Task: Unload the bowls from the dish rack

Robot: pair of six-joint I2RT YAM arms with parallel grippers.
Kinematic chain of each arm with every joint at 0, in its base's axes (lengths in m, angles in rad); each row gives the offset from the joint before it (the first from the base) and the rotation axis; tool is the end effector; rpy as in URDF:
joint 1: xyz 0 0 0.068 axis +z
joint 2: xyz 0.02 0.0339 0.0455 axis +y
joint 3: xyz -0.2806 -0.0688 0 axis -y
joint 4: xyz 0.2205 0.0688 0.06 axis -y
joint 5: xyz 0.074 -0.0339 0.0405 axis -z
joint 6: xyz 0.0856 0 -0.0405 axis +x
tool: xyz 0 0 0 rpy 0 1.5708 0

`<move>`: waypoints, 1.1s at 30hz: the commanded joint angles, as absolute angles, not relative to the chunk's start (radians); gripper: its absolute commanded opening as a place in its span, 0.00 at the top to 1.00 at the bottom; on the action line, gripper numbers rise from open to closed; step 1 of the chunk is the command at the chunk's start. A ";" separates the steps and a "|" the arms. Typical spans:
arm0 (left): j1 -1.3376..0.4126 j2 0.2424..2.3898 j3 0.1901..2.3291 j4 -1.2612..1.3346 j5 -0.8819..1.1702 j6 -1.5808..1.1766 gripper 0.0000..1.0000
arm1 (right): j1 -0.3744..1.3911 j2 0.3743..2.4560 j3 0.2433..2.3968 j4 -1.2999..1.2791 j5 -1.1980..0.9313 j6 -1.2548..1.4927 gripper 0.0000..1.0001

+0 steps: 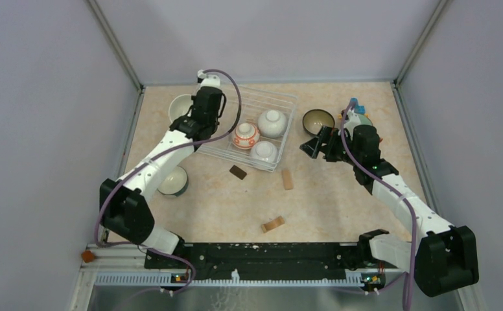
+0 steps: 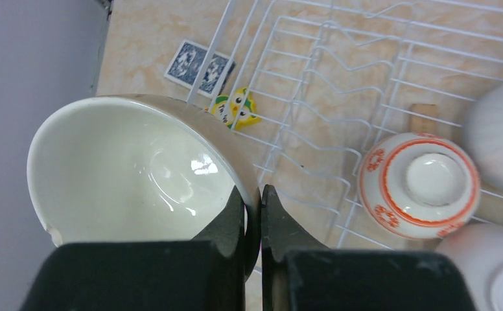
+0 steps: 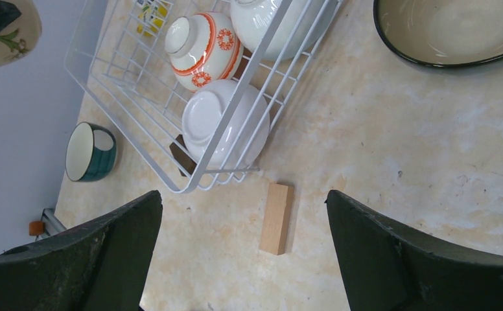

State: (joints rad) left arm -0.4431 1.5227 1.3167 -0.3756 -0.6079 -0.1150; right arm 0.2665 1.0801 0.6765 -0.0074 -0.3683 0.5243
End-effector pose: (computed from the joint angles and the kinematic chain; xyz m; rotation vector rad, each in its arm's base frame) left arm 0.3418 -0.1081 0.3282 -0.0072 2.0527 0.3096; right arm 0.2380 0.0969 0.2681 0.0154 2.0594 0.8672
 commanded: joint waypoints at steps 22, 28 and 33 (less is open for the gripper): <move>-0.468 0.995 1.113 -0.554 -0.091 -0.101 1.00 | 0.276 0.979 0.728 -0.099 -0.092 0.656 0.04; -0.468 0.942 1.015 -0.591 -0.147 -0.205 1.00 | 0.277 0.977 0.711 -0.089 -0.084 0.690 0.04; -0.468 0.961 0.919 -0.522 -0.137 -0.285 1.00 | 0.277 0.974 0.701 -0.088 -0.091 0.699 0.04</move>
State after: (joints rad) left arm -0.4683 0.9642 0.9672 -0.6418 -0.1295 -0.2142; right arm 0.2665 1.0012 0.6888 -0.1051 -0.1043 0.6777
